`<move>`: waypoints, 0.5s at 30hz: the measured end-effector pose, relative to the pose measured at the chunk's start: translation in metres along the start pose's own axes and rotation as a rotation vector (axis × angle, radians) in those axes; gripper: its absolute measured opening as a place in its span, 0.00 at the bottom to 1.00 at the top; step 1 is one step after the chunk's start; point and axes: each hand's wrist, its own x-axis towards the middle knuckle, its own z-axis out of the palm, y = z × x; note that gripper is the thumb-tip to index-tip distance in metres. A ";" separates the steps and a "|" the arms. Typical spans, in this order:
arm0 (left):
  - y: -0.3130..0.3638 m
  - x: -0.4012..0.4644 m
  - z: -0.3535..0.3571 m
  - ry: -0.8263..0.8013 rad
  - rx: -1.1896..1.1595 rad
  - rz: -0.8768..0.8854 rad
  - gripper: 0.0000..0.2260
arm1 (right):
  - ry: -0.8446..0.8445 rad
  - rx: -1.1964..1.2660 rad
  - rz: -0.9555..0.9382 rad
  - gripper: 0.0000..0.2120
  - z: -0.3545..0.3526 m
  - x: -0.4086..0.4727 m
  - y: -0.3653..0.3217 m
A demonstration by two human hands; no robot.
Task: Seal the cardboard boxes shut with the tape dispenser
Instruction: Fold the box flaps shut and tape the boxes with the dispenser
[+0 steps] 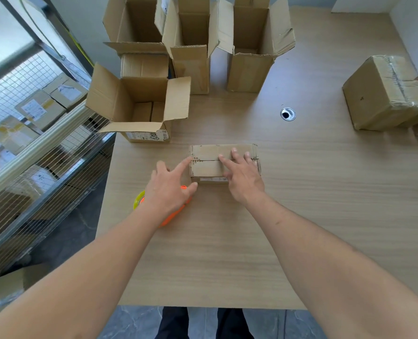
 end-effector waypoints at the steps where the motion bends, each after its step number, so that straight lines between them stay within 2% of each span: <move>1: -0.006 -0.008 -0.001 -0.025 0.061 -0.035 0.36 | -0.007 -0.001 0.009 0.27 -0.001 0.000 -0.001; 3: -0.017 -0.021 0.004 -0.077 0.139 -0.072 0.43 | -0.019 -0.016 0.027 0.27 -0.003 0.000 -0.006; 6: -0.032 -0.037 0.018 -0.115 0.131 -0.071 0.53 | -0.030 -0.016 0.059 0.27 -0.002 -0.002 -0.010; 11: -0.046 -0.052 0.027 -0.134 0.034 -0.027 0.53 | -0.035 -0.007 0.083 0.29 0.001 -0.005 -0.012; 15: -0.058 -0.063 0.024 -0.055 0.015 0.062 0.52 | -0.047 -0.015 0.102 0.29 0.000 -0.004 -0.013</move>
